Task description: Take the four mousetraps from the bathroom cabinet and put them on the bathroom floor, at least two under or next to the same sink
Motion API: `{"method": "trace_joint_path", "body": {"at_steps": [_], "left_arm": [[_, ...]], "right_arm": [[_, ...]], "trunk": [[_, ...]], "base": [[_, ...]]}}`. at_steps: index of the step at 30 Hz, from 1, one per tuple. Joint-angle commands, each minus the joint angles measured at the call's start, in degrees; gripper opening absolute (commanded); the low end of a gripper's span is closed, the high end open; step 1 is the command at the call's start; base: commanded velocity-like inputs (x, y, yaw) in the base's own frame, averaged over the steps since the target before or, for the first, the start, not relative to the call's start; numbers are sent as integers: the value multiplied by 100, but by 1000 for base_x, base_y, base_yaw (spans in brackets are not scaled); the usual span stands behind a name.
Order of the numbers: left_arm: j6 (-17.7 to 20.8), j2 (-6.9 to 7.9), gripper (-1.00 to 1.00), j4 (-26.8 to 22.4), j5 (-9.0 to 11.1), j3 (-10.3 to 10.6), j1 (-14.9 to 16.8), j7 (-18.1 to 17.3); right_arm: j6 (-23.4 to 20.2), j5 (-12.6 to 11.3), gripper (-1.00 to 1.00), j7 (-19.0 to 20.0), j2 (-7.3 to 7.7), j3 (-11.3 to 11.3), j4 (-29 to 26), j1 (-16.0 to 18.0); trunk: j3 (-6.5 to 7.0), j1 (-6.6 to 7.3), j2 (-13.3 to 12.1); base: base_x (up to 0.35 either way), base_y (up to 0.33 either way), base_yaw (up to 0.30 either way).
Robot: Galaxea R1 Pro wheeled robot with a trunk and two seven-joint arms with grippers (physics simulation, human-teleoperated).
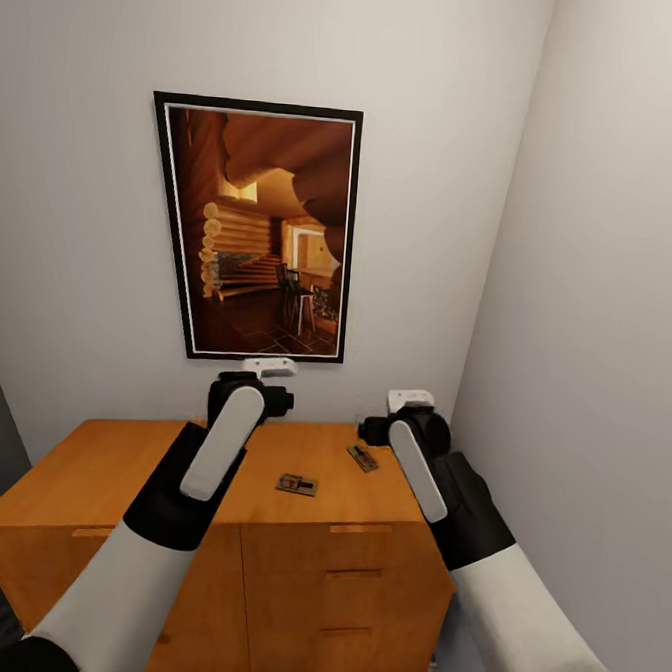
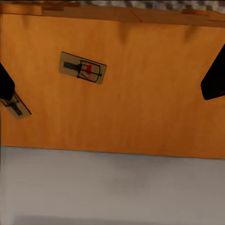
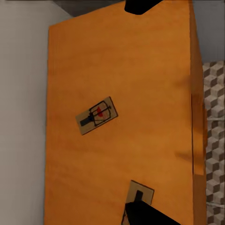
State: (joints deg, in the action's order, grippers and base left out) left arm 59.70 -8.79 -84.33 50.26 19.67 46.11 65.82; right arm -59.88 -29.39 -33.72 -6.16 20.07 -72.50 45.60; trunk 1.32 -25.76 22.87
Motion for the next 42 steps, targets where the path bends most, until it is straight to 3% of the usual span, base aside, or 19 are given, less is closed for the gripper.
{"method": "trace_joint_path", "body": {"at_steps": [1, 6, 7, 13, 20, 27, 28, 33, 42], "left_arm": [[30, 0, 100, 65, 191, 3, 40, 143], [30, 0, 100, 313, 817, 2, 256, 629], [30, 0, 100, 313, 817, 2, 256, 629], [30, 0, 100, 525, 1374, 2, 483, 996], [30, -4, 100, 800, 1598, -6, 638, 1238], [30, -4, 100, 954, 2049, -52, 754, 1671], [30, -4, 100, 954, 2049, -52, 754, 1671], [-145, -1, 100, 980, 2426, -63, 781, 2059], [-329, 0, 100, 974, 2670, -67, 785, 2272]], "right_arm": [[-12, -66, 100, -114, -28, 6, 67, 115], [-12, -92, 100, -252, -100, -10, 453, 669], [-12, -92, 100, -252, -100, -10, 453, 669], [-12, -109, 100, -300, -149, -18, 1256, 1389], [-12, -202, 100, -307, -178, -20, 2140, 2001], [-12, -863, 100, -310, -195, -10, 3426, 2752], [-12, -863, 100, -310, -195, -10, 3426, 2752], [-12, -1155, 100, -310, -213, 2, 3999, 3030], [-12, -1272, 100, -307, -279, 15, 4392, 3149]], "trunk": [[-4, -2, 5], [-4, -2, 5], [-4, -2, 5], [-4, -2, 5], [-4, -2, 5], [-4, -2, 5], [-4, -2, 5], [-4, -2, 5], [-4, -2, 5]], "base": [[0, 0, 0], [0, 0, 0], [0, 0, 0], [0, 0, 0], [0, 0, 0], [0, 0, 0], [0, 0, 0], [0, 0, 0], [0, 0, 0]]}}
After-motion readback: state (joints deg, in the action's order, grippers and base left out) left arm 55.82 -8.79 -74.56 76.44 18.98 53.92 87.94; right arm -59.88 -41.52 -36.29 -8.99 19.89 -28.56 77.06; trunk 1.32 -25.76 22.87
